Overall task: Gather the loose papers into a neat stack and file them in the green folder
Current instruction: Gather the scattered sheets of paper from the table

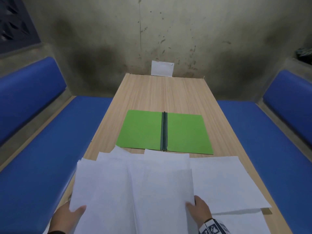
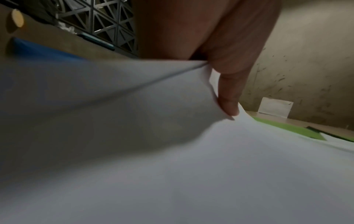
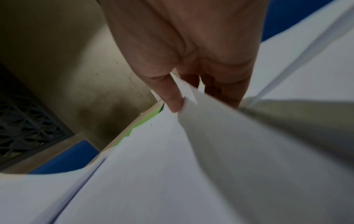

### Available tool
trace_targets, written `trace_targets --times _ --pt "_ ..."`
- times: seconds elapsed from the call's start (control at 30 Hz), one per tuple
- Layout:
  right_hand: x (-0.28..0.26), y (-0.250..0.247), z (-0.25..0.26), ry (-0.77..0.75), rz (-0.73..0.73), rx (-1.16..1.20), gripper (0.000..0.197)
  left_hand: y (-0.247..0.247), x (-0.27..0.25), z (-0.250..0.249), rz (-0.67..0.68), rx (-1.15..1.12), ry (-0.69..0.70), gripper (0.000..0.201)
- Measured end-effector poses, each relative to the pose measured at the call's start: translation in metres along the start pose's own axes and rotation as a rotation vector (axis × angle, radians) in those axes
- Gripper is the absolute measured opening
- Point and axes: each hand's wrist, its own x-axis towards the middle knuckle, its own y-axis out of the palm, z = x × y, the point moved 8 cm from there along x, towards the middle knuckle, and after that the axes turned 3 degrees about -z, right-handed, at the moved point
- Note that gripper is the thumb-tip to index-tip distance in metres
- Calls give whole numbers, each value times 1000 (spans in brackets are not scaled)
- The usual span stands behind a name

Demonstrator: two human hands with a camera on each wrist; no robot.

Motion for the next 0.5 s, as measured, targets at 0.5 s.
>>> trace_targets --times 0.5 --pt "-7 -13 -10 -2 -111 326 24 -39 -14 -34 -68 -197 202 36"
